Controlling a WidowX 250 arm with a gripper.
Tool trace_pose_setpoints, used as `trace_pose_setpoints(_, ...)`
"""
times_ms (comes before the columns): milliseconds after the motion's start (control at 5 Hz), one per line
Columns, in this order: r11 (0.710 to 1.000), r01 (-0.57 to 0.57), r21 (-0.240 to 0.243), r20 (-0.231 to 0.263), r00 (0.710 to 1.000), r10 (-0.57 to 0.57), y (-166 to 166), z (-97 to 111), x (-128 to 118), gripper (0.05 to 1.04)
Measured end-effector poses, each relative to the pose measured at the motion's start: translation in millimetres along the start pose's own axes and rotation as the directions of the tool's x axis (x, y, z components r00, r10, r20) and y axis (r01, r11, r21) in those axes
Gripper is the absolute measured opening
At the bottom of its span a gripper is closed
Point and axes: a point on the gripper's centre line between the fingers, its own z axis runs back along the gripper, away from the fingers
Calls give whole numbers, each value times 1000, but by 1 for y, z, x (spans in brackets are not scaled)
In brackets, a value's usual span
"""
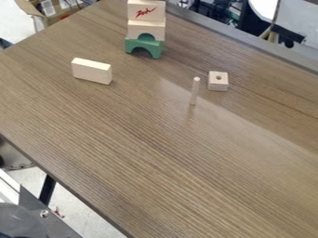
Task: Move the white cuboid away from the table
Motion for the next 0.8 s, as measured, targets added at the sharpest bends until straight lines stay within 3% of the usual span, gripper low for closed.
trace_pose_setpoints(800,1000,10,20,29,1000,-10,12,-11,7,285)
